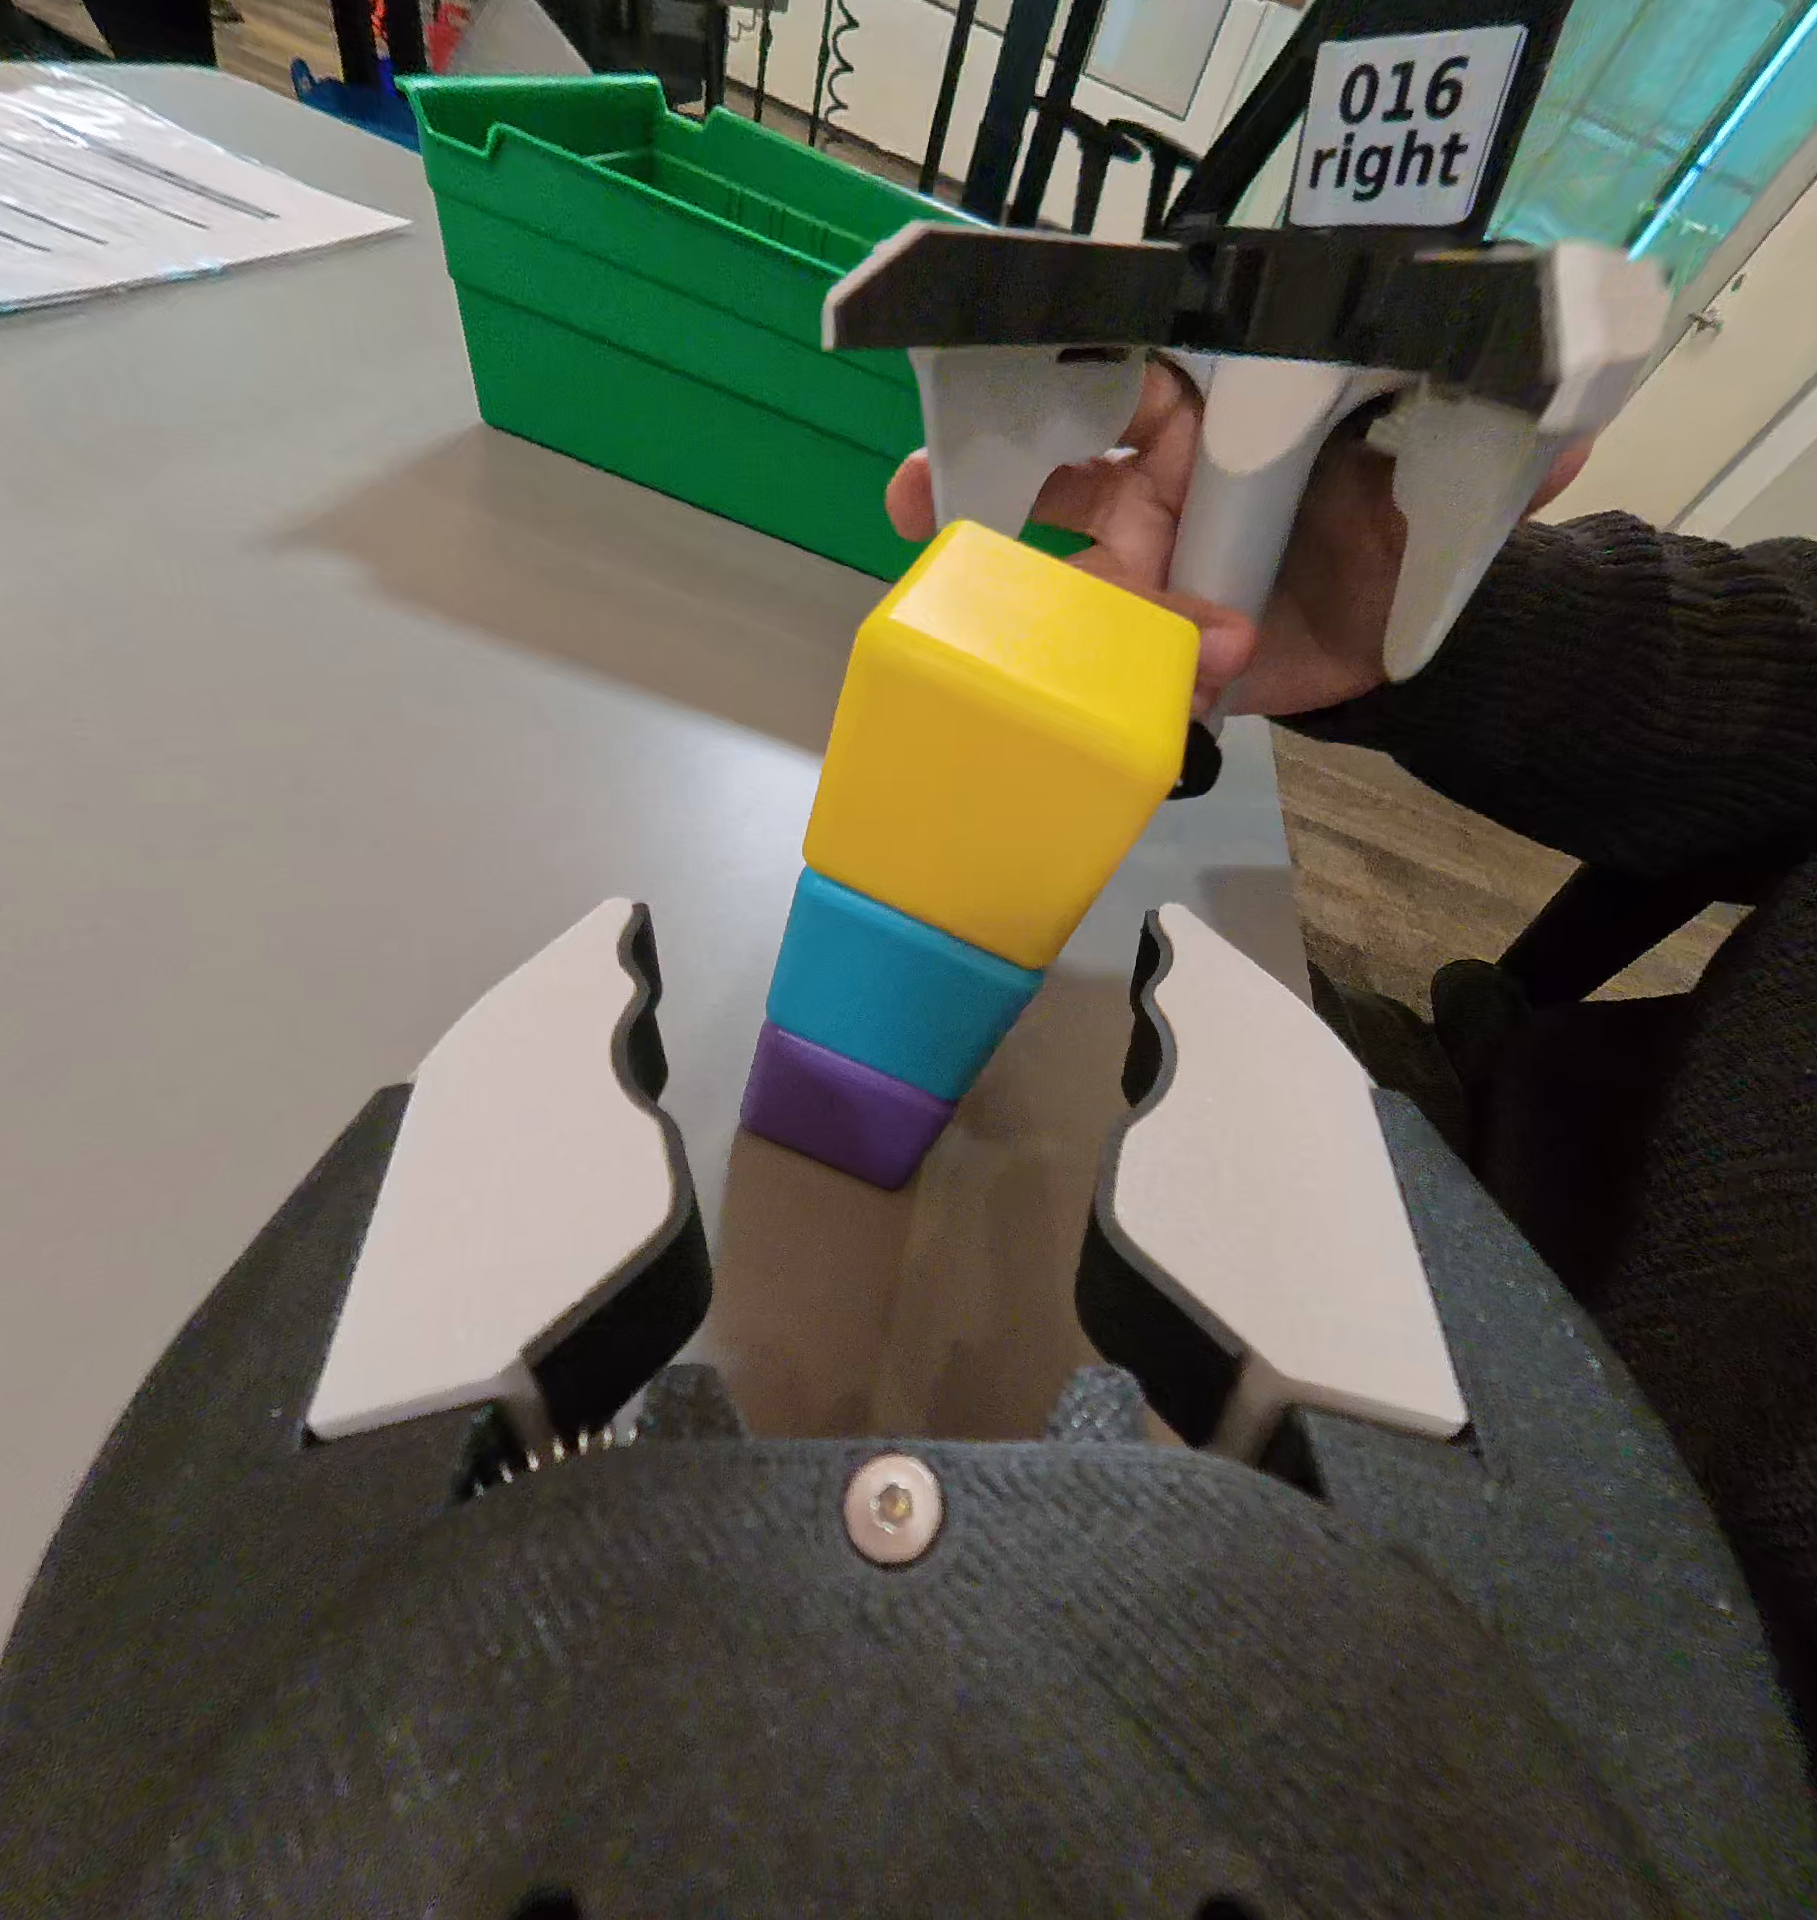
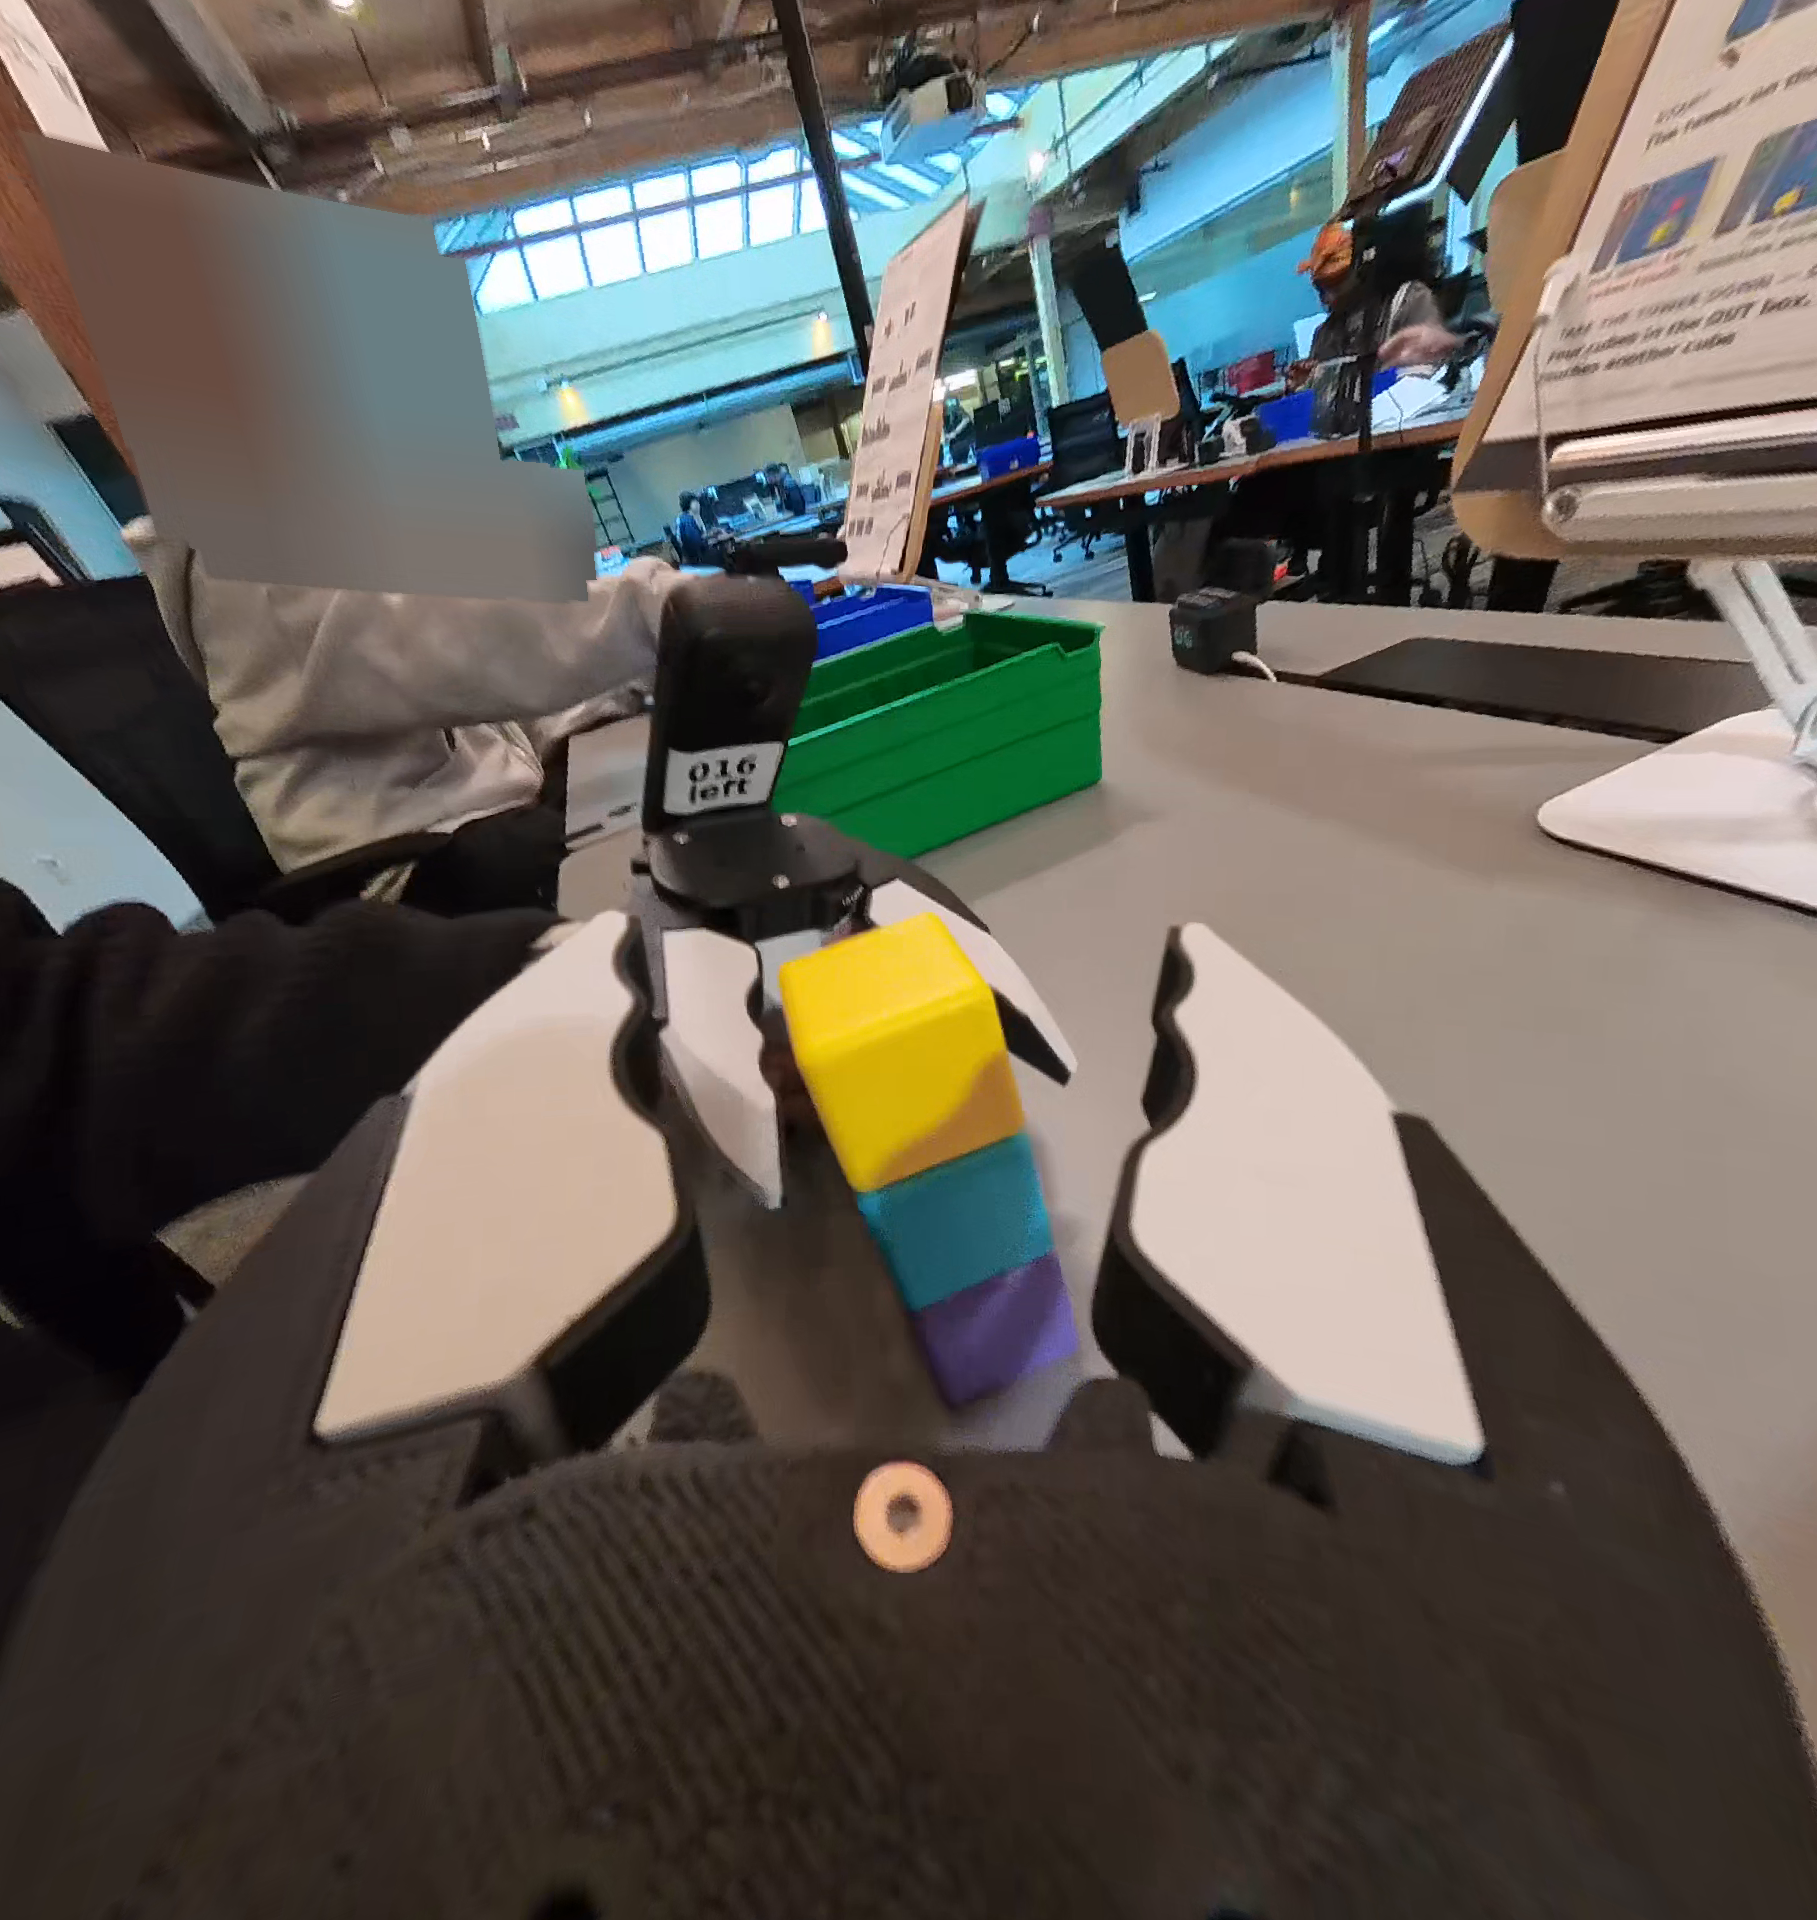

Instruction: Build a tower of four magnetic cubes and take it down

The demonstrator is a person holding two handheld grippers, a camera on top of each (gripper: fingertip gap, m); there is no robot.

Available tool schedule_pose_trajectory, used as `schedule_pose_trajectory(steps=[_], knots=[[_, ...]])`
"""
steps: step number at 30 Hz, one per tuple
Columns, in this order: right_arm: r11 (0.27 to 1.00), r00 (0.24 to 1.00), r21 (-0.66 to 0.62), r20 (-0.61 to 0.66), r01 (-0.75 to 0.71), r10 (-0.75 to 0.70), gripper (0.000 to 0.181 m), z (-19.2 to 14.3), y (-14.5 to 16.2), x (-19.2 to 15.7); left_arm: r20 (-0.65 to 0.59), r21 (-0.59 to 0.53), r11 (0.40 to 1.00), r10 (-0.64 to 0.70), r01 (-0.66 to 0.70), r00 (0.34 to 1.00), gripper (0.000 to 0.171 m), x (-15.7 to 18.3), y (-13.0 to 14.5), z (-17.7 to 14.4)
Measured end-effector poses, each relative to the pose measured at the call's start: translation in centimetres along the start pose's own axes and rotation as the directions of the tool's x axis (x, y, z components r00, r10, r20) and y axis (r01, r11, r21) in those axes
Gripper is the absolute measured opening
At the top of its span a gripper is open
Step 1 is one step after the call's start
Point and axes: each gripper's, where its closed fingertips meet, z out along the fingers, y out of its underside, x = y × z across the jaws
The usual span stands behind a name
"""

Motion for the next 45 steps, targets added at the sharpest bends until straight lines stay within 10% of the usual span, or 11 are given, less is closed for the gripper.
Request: schedule_pose_trajectory(steps=[45], knots=[[0.965,0.975,-0.149,0.074,0.217,-0.208,0.05,1.4,5.0,-0.4,0.021,-0.128,0.958,0.26,-0.255,0.965,0.053,0.9,1.2,1.4]])
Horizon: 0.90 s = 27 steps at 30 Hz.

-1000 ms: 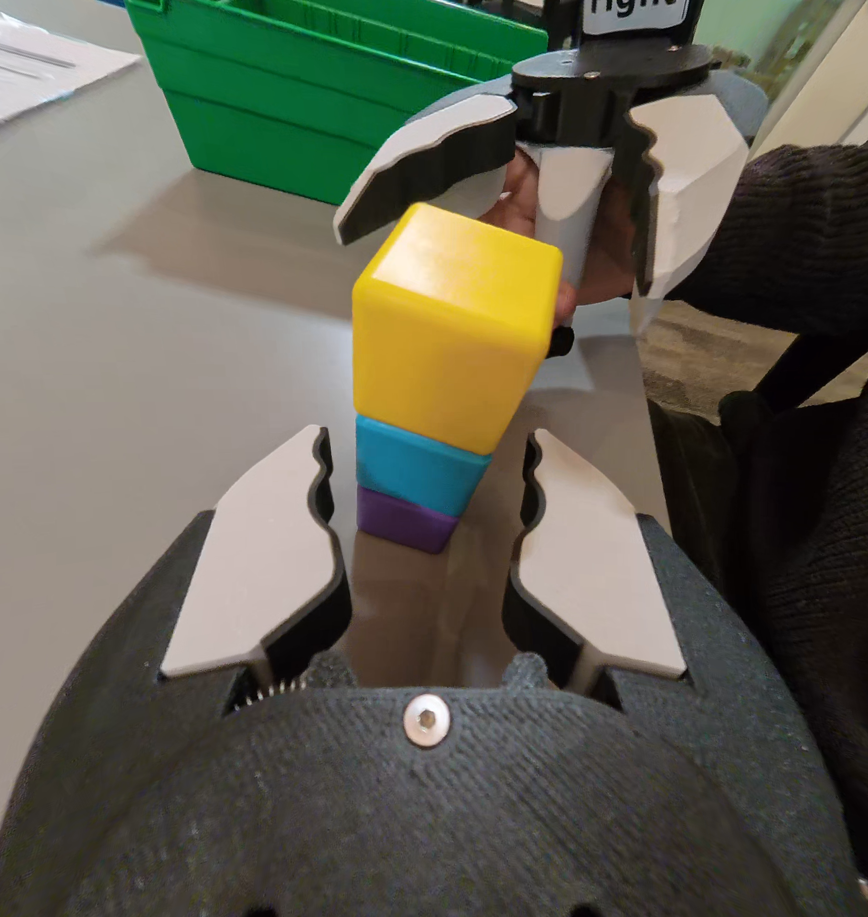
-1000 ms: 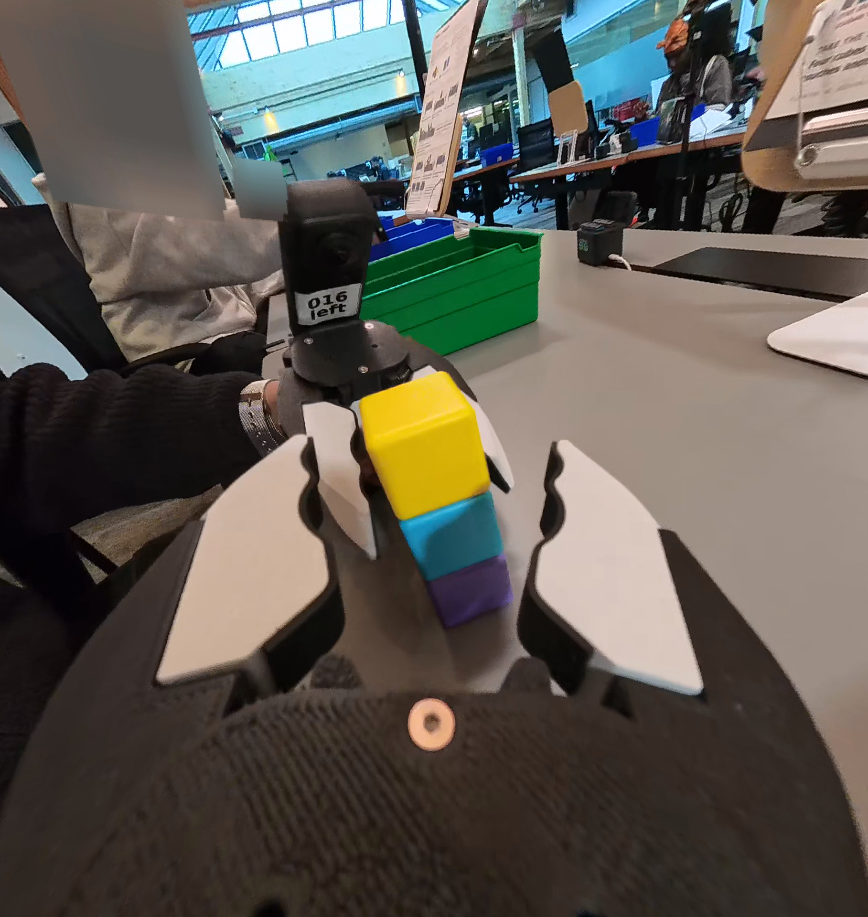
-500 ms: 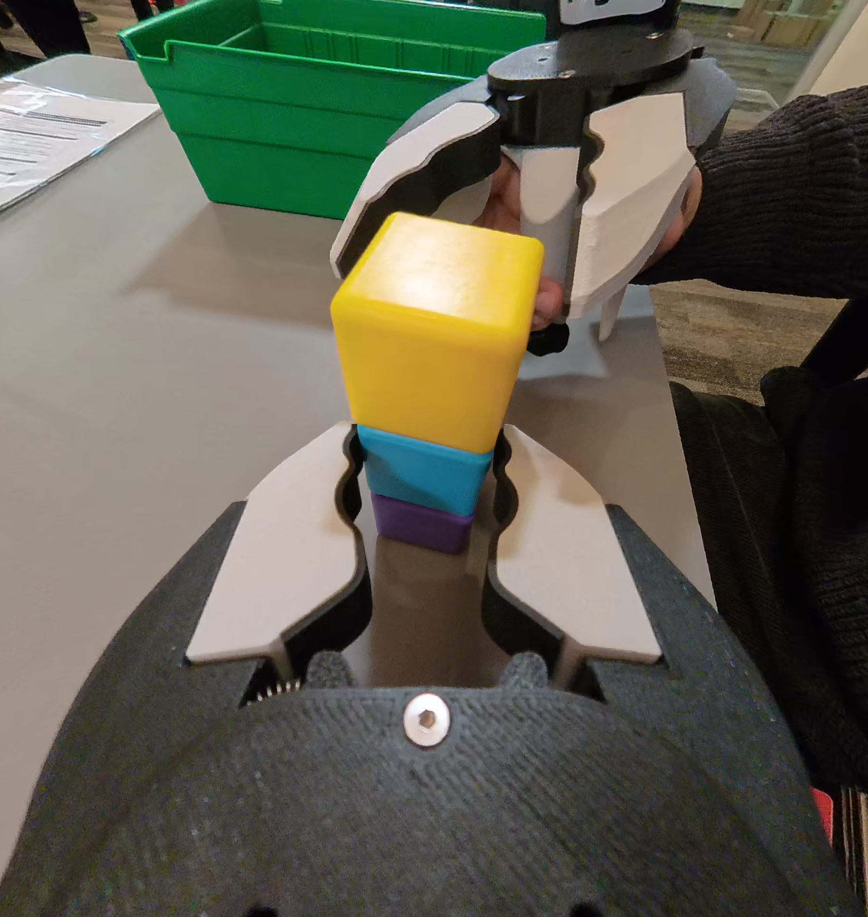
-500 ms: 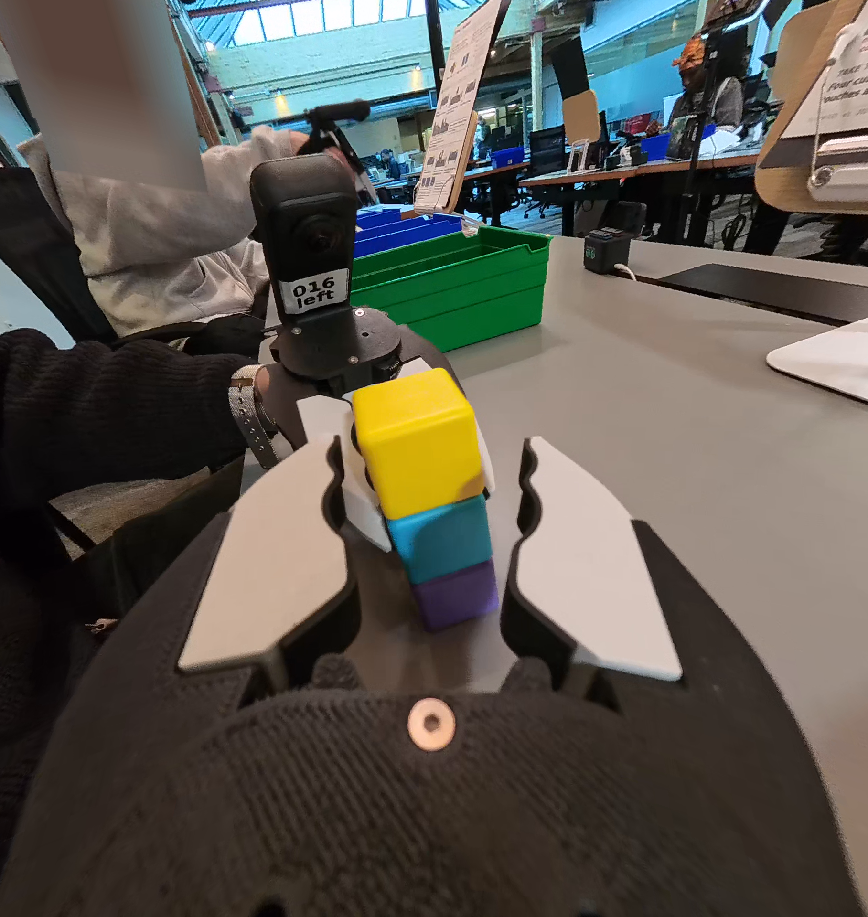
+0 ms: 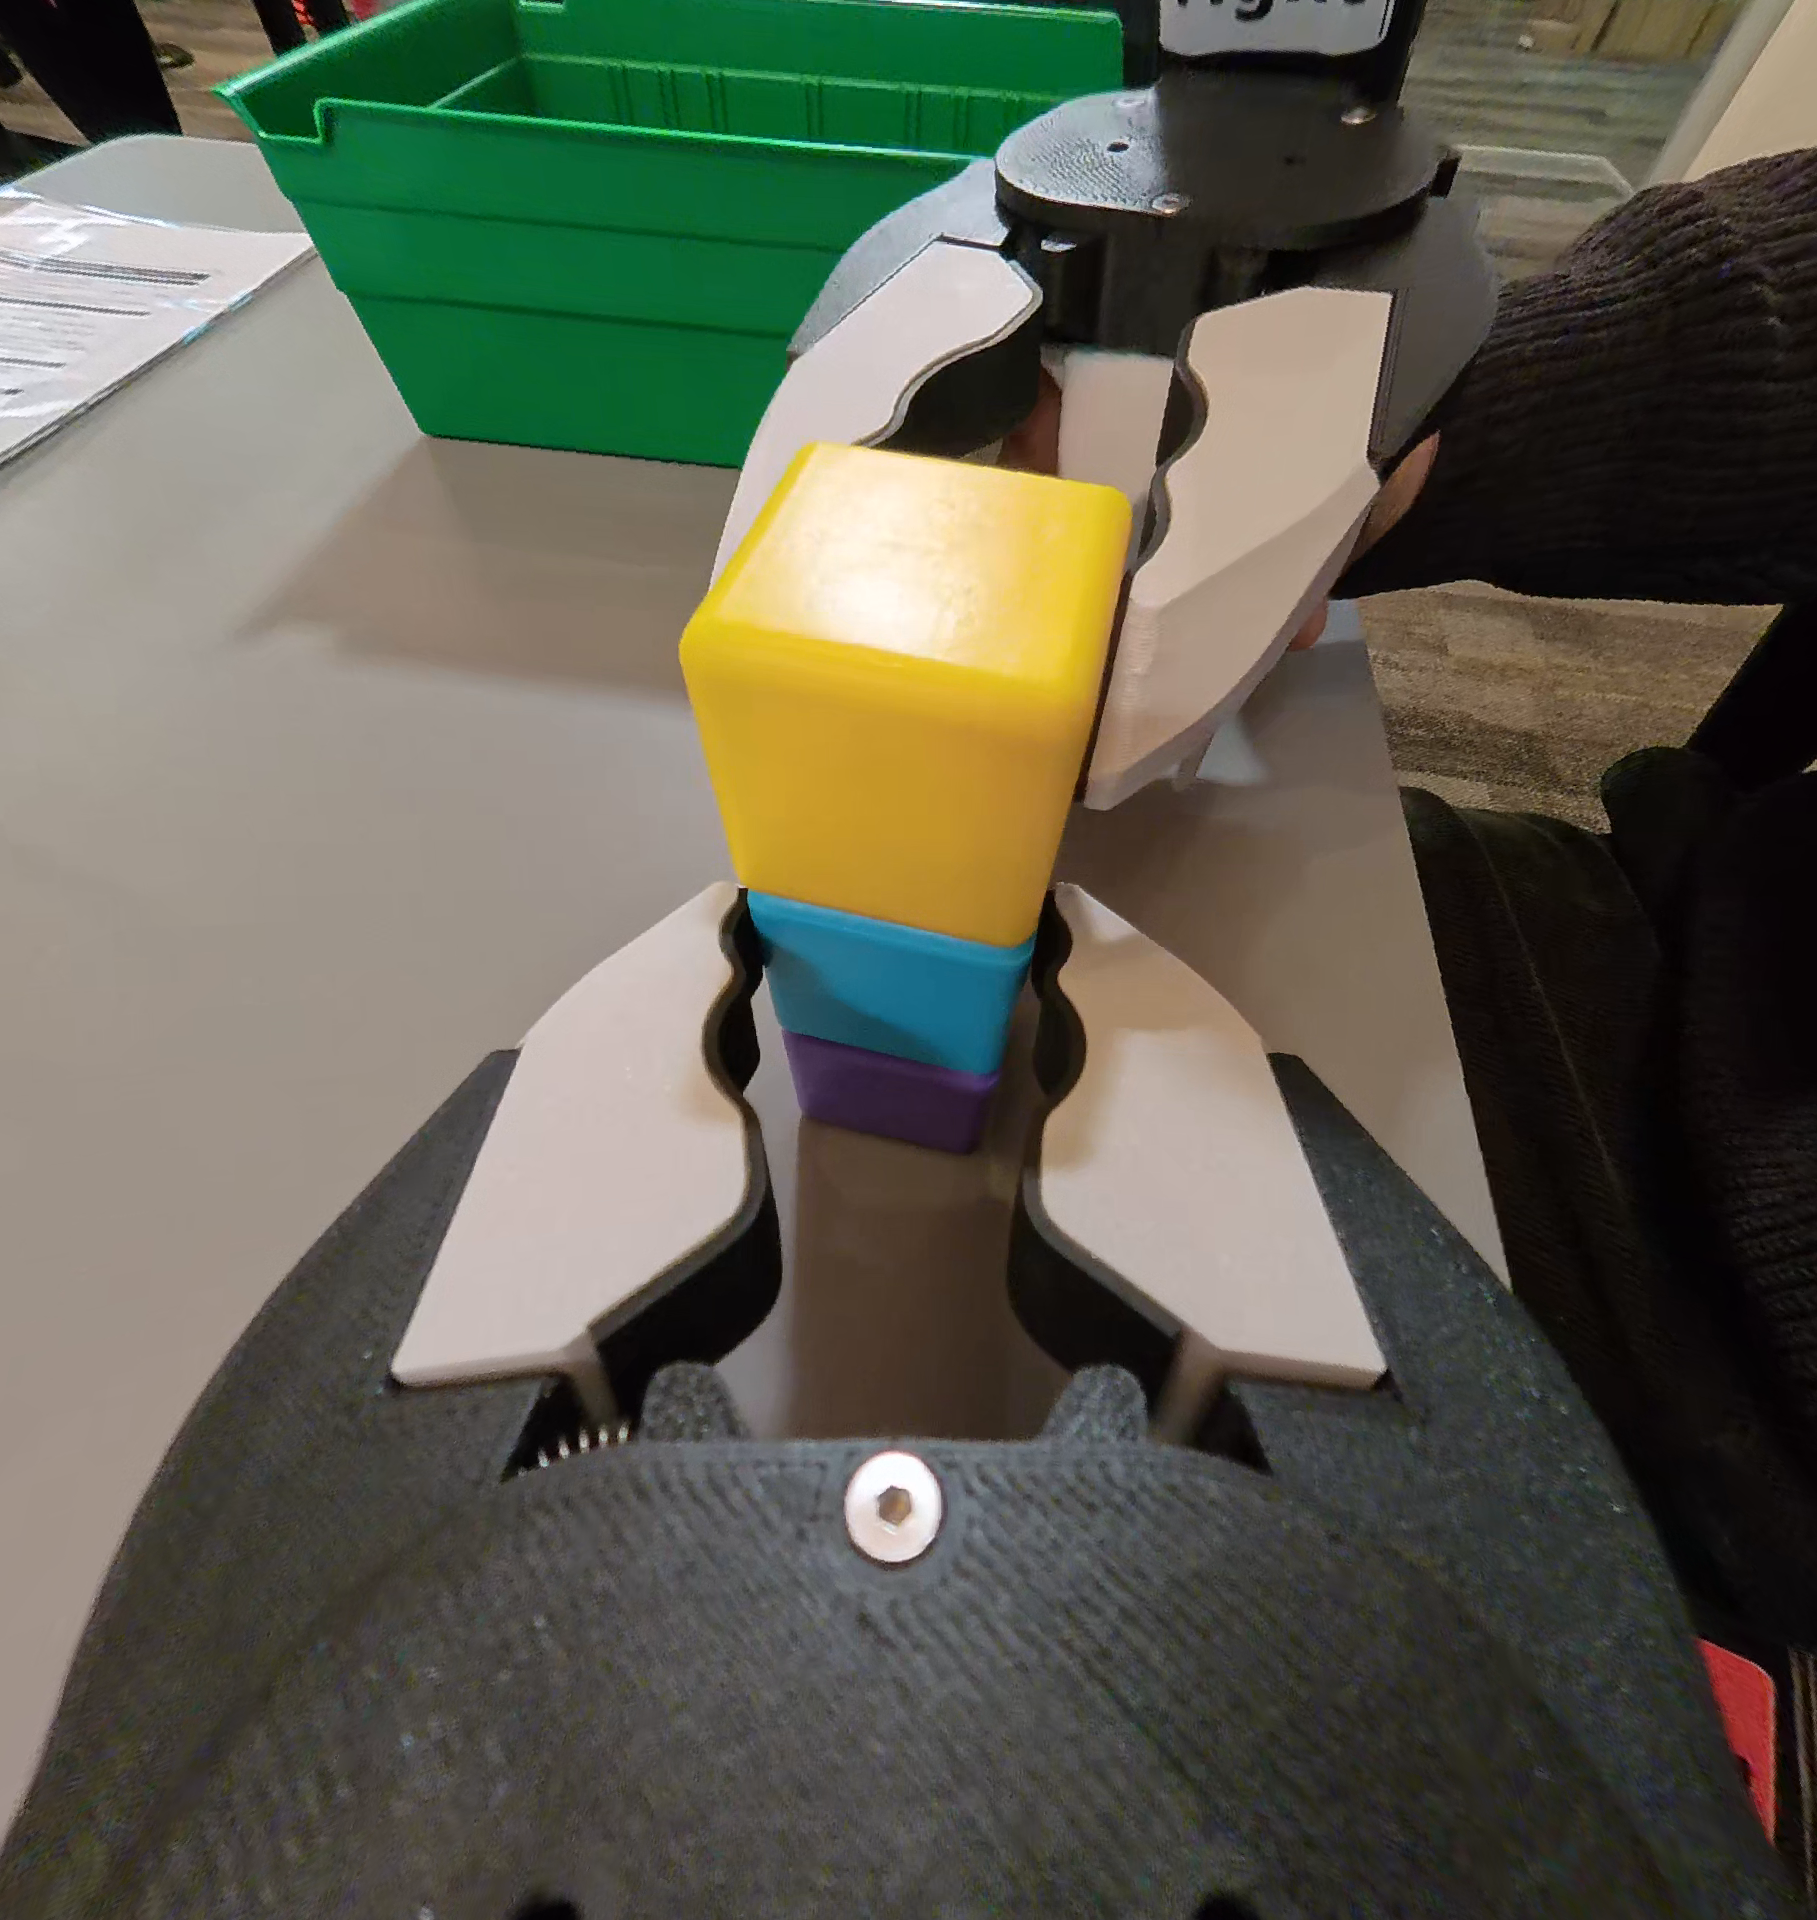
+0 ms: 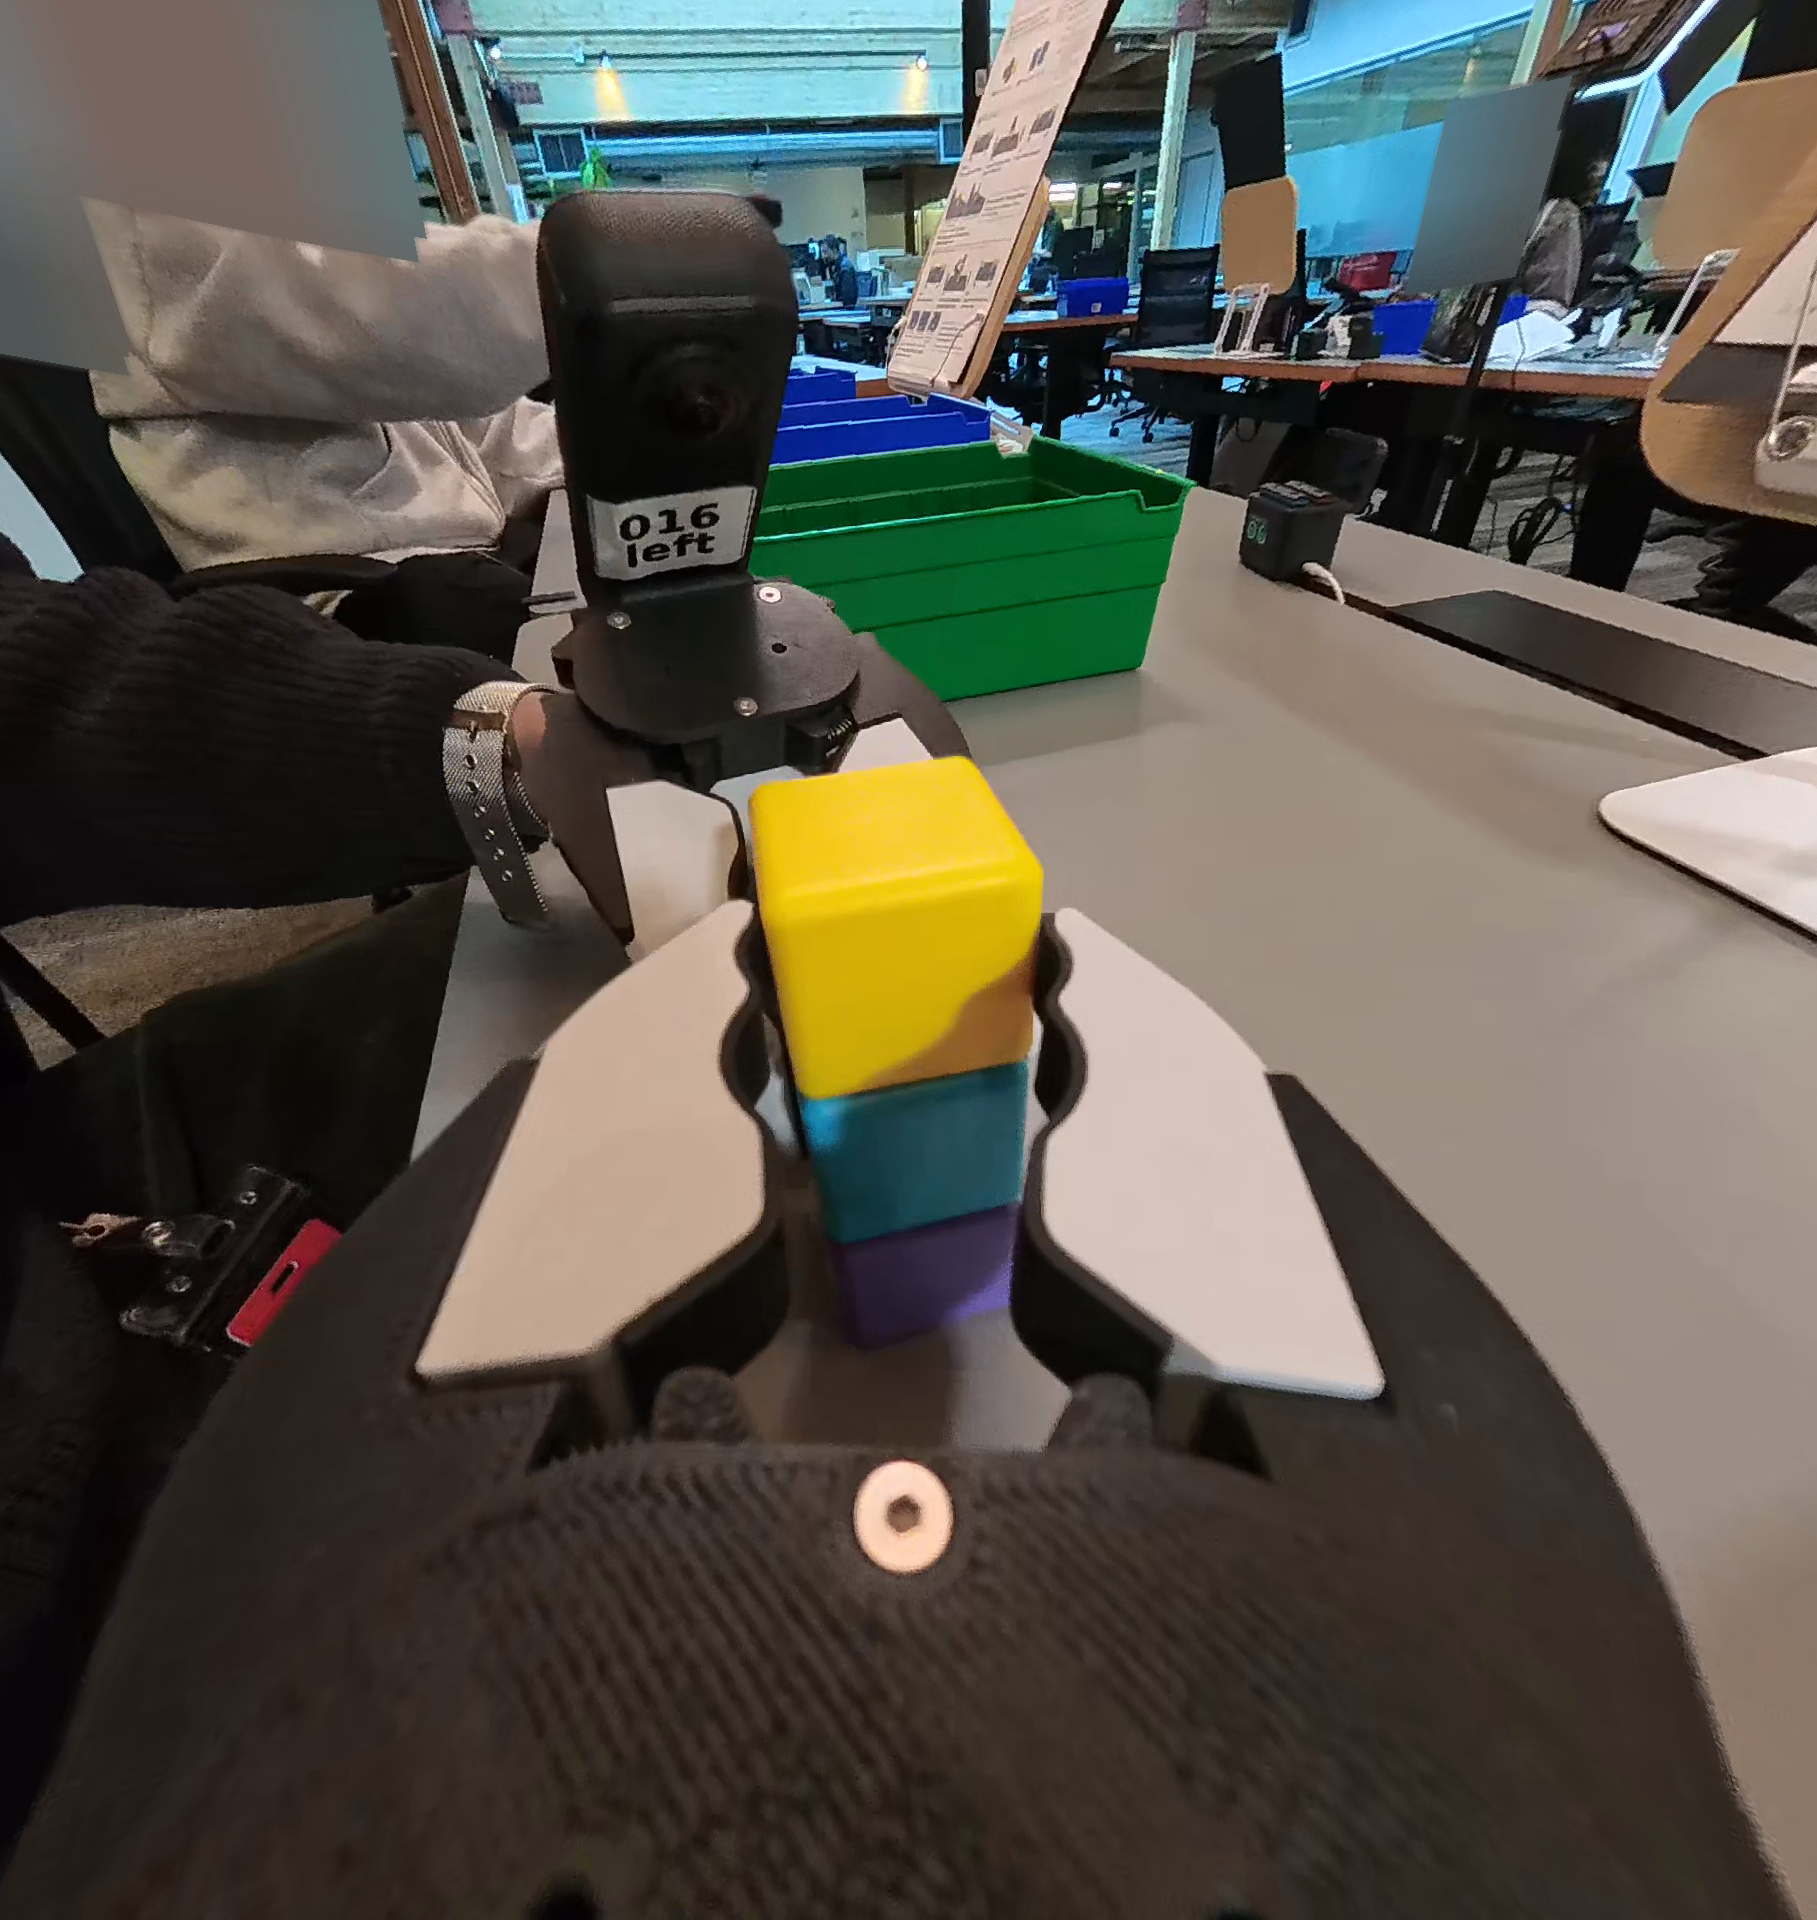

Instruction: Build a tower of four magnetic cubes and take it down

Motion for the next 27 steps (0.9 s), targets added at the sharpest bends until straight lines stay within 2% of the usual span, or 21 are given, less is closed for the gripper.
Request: schedule_pose_trajectory(steps=[5,9,15,18,20,22,24,25,27], knots=[[0.998,0.998,0.027,0.022,-0.057,0.056,0.049,-0.2,-0.4,0.0,-0.02,-0.001,1.0,-0.011,0.011,1.0,0.053,0.0,0.0,0.1],[0.929,0.981,0.316,0.081,-0.191,0.174,0.048,-2.2,-6.3,0.2,-0.022,-0.001,1.0,-0.016,0.016,1.0,0.053,0.0,0.0,0.1],[0.955,0.999,0.297,-0.041,-0.022,0.036,0.048,-3.8,-7.7,0.3,-0.023,0.0,1.0,-0.019,0.019,1.0,0.053,0.0,0.0,0.1],[0.936,0.973,0.326,-0.223,0.131,-0.059,0.048,-7.3,-12.1,3.2,-0.001,-0.001,1.0,-0.013,0.013,1.0,0.053,-0.2,0.0,0.1],[0.937,0.907,0.241,-0.396,0.252,-0.142,0.048,-11.3,-15.0,6.6,0.025,-0.007,1.0,0.006,-0.006,1.0,0.053,-0.2,0.0,0.2],[0.952,0.784,0.036,-0.577,0.304,-0.229,0.048,-15.9,-15.8,11.3,0.034,-0.013,1.0,0.012,-0.012,0.999,0.053,-0.3,0.1,0.3],[0.963,0.686,-0.17,-0.676,0.209,-0.269,0.048,-20.1,-14.1,16.2,0.029,-0.013,1.0,0.007,-0.006,1.0,0.053,-0.3,0.1,0.3],[0.96,0.663,-0.258,-0.7,0.111,-0.265,0.048,-21.9,-12.2,18.6,0.027,-0.013,1.0,0.004,-0.004,1.0,0.053,-0.3,0.1,0.3],[0.907,0.634,-0.406,-0.732,-0.11,-0.251,0.048,-25.2,-7.4,22.5,0.028,-0.014,1.0,0.004,-0.004,1.0,0.053,-0.3,0.1,0.3]])
